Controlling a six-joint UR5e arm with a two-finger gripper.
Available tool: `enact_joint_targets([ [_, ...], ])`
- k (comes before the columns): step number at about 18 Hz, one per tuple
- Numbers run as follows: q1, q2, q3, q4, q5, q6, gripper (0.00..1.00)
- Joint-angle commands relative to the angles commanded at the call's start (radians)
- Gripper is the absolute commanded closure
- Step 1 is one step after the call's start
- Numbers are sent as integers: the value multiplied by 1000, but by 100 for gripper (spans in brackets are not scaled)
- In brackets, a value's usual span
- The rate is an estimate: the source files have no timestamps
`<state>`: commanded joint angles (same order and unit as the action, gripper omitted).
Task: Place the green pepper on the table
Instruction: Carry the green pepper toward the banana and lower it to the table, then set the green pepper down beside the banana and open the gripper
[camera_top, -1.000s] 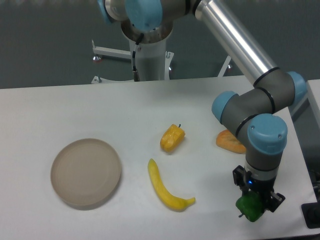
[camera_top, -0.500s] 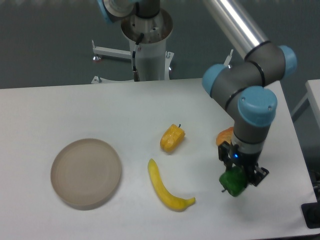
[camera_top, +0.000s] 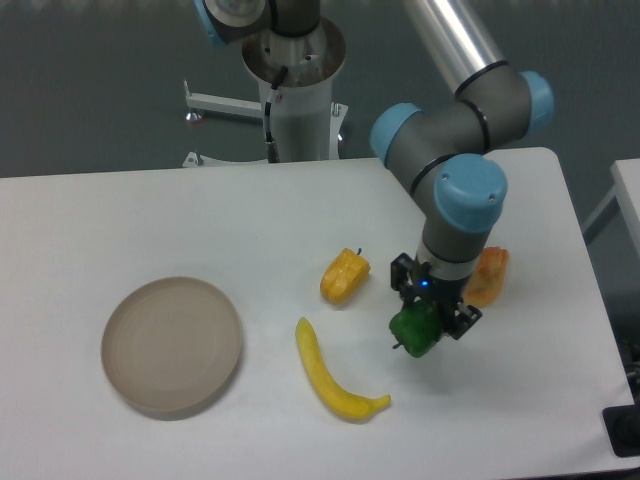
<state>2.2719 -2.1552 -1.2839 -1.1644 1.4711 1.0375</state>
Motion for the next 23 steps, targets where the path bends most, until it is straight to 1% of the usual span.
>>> enact_joint_targets([
  [1, -15, -6, -5, 23, 0, -69, 66],
  [2, -23, -14, -9, 40, -6, -101, 66],
  [4, -38, -23, -8, 42, -8, -108, 66],
  [7, -38, -34, -11, 42, -14, -117, 65],
  [10, -25, -51, -11, 49, -57, -91, 66],
  [13, -12, -57, -15, 45, -72, 37, 66],
  [14, -8, -57, -17, 45, -92, 56, 66],
  [17, 0, -55, -34, 45, -109, 59, 66],
  [23, 0, -57, -34, 43, -109, 58, 64],
])
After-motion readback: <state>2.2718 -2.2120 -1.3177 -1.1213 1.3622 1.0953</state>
